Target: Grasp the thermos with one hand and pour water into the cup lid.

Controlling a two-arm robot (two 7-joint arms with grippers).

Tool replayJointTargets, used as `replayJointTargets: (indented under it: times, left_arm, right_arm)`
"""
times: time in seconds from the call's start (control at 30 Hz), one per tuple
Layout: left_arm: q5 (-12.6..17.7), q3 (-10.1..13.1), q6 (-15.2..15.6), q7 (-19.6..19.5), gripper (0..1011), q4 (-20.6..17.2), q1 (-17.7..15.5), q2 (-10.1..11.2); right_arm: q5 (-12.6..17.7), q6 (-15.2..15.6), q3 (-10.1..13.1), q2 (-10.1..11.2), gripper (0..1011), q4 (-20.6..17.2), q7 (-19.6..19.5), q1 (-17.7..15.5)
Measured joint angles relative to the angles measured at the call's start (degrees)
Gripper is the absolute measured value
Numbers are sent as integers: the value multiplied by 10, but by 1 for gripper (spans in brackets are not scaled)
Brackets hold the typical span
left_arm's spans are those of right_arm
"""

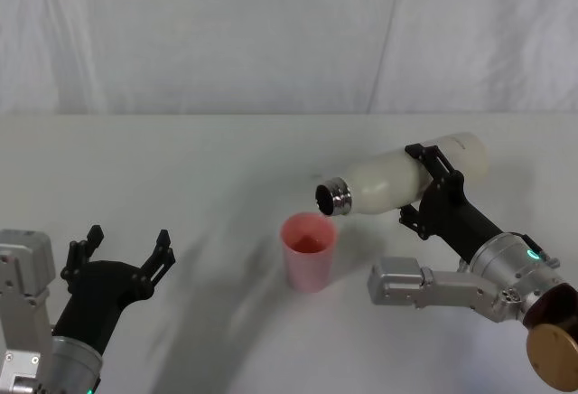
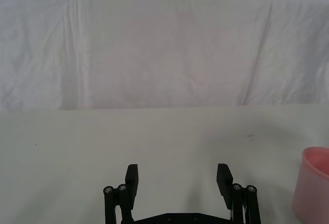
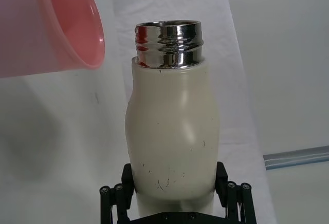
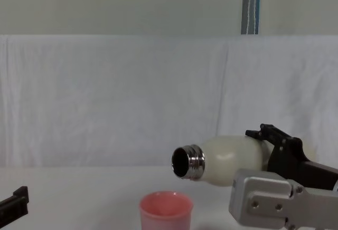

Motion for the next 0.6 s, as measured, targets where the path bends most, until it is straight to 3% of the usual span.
replayJointTargets:
  times: [0.6]
  left_arm:
    - [0, 0, 0, 0, 1001, 0, 0, 0]
  right_arm:
    - [-19, 1, -11, 8, 951, 5, -10, 8]
